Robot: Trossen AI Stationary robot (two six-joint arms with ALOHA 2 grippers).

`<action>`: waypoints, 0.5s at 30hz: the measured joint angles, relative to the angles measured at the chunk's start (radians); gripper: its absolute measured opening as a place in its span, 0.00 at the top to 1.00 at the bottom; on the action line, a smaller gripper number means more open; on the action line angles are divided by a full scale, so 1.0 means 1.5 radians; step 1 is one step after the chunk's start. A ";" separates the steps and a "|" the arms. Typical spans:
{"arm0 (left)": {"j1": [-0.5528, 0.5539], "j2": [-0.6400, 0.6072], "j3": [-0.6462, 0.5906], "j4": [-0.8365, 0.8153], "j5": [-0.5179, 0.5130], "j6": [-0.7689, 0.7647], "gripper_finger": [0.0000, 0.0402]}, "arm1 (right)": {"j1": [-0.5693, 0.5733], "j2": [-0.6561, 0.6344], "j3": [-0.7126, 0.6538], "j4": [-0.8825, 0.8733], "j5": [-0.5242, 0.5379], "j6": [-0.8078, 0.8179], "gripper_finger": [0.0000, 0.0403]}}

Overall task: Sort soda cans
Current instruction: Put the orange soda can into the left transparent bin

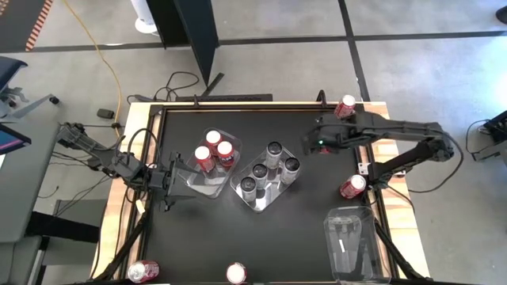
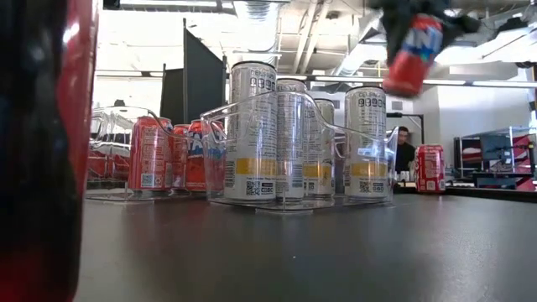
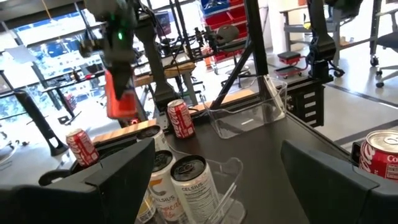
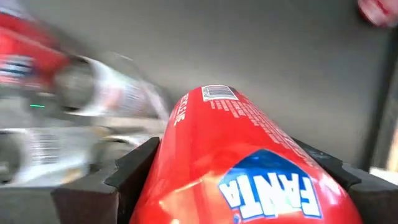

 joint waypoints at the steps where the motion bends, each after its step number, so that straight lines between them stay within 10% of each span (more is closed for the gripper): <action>1: 0.000 0.000 0.000 0.000 -0.004 0.000 0.14 | 0.003 0.005 0.019 0.018 0.006 -0.021 0.22; 15: 0.000 -0.008 0.000 0.002 -0.108 0.009 0.14 | -0.018 0.267 0.364 0.123 -0.036 -0.309 0.22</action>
